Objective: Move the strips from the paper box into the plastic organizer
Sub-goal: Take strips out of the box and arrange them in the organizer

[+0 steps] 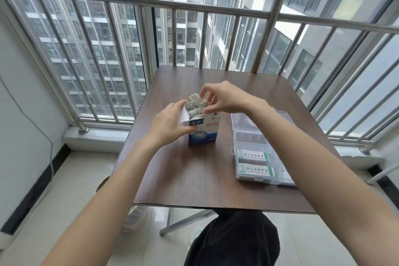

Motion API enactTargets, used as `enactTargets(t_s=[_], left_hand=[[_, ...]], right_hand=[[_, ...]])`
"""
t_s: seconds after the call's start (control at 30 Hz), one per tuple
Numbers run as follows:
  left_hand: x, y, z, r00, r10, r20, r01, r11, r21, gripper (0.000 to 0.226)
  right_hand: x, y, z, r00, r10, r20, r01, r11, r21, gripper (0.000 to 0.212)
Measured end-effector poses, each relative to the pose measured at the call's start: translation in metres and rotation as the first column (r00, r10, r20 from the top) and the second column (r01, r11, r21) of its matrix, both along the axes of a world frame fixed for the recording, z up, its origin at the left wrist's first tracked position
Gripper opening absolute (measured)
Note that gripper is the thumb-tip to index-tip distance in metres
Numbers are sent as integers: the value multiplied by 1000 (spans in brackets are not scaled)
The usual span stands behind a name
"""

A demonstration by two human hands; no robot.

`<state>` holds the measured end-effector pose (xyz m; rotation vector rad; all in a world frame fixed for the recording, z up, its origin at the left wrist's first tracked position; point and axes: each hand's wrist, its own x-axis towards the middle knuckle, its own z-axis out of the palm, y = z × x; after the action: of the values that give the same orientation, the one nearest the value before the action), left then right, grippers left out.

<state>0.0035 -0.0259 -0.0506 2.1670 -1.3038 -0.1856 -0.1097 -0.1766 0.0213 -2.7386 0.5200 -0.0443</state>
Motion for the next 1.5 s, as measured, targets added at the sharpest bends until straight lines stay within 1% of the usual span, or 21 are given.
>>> enactTargets(t_s=[0.1,0.2,0.33,0.4,0.5,0.53,0.63,0.67,0.73,0.8,0.83,0.9,0.97,1.0,1.07,1.13,1.2,1.3,1.33,1.43,1.5], left_hand=[[-1,0,1,1000,-4,8,4,1000,-7,84],[-2,1,2,1000,-2,4,2,1000,-18,81],[-1,2,1,1000,1,9,-1,1000,-11,81],[-1,1,3,1000,-8,2,8,1000,12,86],[2,-2,6,1000,-14,17,13,999,53,91],[3,-2,6,1000,-15,27,13,997,71,93],[4,-3,8,999,-19,30,16,993,115,97],[4,-3,10,1000,-12,24,9,996,87,98],[5,-4,16,1000,18,-1,-18,998,-64,94],[5,-6,29,1000,19,-12,-21,972,-232,79],[4,-9,37,1000,-4,-26,-4,959,-285,71],[-3,-15,56,989,-100,-110,60,945,-321,61],[-13,-21,73,930,-237,-280,143,937,-319,53],[-18,-23,78,874,-307,-376,189,929,-318,47],[-28,-26,82,767,-409,-494,275,905,-324,37],[-41,-29,79,644,-476,-599,300,877,-374,32],[-53,-33,71,562,-486,-669,268,872,-409,30],[-71,-41,57,625,-424,-656,215,901,-377,25],[-76,-45,51,631,-407,-661,190,906,-377,22],[-95,-53,36,609,-381,-695,152,917,-369,15],[-106,-56,29,574,-381,-725,161,920,-356,15]], right_hand=[[7,3,-6,1000,12,22,-11,998,-66,33],[10,5,-15,991,47,123,-33,993,-115,14],[6,-4,-19,964,8,264,18,995,-96,14],[-1,-8,-16,956,-27,293,42,998,-45,11],[-10,-12,-12,940,-104,325,65,989,131,9],[-11,-14,-12,931,-120,343,66,984,165,10],[-14,-19,-11,898,-148,413,71,978,197,9],[-15,-21,-10,883,-165,439,84,977,197,8],[-17,-24,-7,843,-208,496,105,968,228,7],[-19,-25,-2,803,-258,537,97,946,310,8],[-20,-25,2,792,-280,542,82,929,361,10],[-24,-24,10,798,-297,524,28,887,461,13],[-30,-19,18,817,-277,506,-52,838,543,9],[-33,-15,21,826,-261,500,-85,819,568,6],[-43,-8,26,832,-241,500,-122,799,588,8],[-58,-4,26,817,-250,520,-131,797,590,12],[-73,-4,22,806,-268,527,-114,804,583,21],[-100,-5,11,802,-327,500,-15,826,564,33],[-107,-5,6,799,-348,491,26,836,549,35],[-136,-9,-10,781,-421,461,153,845,513,38],[-155,-14,-19,772,-458,442,201,834,514,36]])
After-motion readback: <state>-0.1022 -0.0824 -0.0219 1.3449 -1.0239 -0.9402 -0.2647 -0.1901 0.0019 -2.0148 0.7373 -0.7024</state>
